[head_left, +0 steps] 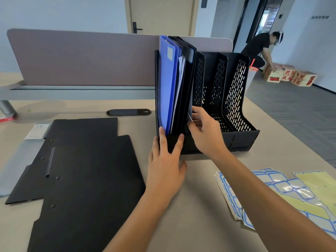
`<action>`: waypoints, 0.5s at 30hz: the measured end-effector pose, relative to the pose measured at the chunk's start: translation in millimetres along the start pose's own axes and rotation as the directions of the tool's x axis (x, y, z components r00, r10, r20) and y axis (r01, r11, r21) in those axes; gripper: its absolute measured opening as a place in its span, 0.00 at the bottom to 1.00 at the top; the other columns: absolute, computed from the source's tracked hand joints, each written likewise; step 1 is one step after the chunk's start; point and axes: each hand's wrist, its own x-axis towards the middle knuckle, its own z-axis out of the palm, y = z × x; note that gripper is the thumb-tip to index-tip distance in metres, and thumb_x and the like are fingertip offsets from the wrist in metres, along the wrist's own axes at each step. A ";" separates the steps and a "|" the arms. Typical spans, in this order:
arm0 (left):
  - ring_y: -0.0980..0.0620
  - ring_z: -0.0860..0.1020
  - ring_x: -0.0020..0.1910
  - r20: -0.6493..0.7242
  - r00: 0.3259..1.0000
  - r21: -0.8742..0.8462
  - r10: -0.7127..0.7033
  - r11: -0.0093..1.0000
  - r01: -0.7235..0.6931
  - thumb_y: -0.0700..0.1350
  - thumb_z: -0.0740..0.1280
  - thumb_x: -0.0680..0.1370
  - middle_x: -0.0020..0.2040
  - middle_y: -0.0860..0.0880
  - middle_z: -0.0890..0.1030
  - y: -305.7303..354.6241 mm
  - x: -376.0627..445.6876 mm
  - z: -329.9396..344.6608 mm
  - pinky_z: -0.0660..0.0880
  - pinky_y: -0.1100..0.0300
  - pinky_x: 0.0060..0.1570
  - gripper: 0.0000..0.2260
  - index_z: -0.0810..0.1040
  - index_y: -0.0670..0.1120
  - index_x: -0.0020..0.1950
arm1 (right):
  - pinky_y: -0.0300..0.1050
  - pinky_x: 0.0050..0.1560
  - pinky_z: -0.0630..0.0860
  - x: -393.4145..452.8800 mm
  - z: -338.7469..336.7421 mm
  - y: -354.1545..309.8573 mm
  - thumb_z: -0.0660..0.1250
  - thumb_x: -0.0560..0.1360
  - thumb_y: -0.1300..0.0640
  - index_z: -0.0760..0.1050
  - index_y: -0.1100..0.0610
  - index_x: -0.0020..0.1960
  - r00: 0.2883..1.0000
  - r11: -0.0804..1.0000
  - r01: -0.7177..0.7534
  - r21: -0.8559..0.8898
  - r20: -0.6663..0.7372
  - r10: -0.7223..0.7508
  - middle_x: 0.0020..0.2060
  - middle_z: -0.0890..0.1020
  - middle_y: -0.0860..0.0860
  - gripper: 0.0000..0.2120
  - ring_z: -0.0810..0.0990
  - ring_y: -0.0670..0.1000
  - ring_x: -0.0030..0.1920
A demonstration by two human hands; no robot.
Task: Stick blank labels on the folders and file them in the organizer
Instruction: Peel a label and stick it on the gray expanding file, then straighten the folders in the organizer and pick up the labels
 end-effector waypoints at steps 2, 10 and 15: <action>0.35 0.49 0.81 -0.006 1.000 -0.002 0.002 1.000 -0.002 0.54 0.63 0.82 0.82 0.41 0.38 -0.1 0.2 0.0 0.59 0.43 0.76 0.34 0.46 0.60 0.82 | 0.40 0.61 0.81 -1.1 1.0 0.5 0.65 0.85 0.60 0.73 0.47 0.74 1.000 1.000 0.001 -0.012 0.012 -0.001 0.58 0.85 0.45 0.19 0.84 0.44 0.57; 0.35 0.48 0.81 0.010 1.000 0.017 0.010 1.000 -0.010 0.54 0.62 0.82 0.82 0.41 0.38 -2.1 -1.1 -3.2 0.55 0.42 0.77 0.33 0.47 0.59 0.82 | 0.38 0.64 0.78 -8.1 -2.7 -3.8 0.63 0.85 0.63 0.70 0.46 0.77 0.997 0.999 -0.022 -0.039 0.079 0.025 0.60 0.84 0.43 0.23 0.83 0.43 0.62; 0.38 0.48 0.81 0.084 0.996 0.012 -0.014 1.000 0.013 0.54 0.63 0.82 0.82 0.41 0.38 -2.3 -9.3 -21.2 0.53 0.42 0.77 0.30 0.54 0.57 0.82 | 0.23 0.61 0.68 -26.8 -11.8 -22.1 0.62 0.86 0.62 0.69 0.51 0.79 0.997 0.993 -0.046 -0.113 0.057 0.052 0.64 0.82 0.45 0.22 0.78 0.43 0.65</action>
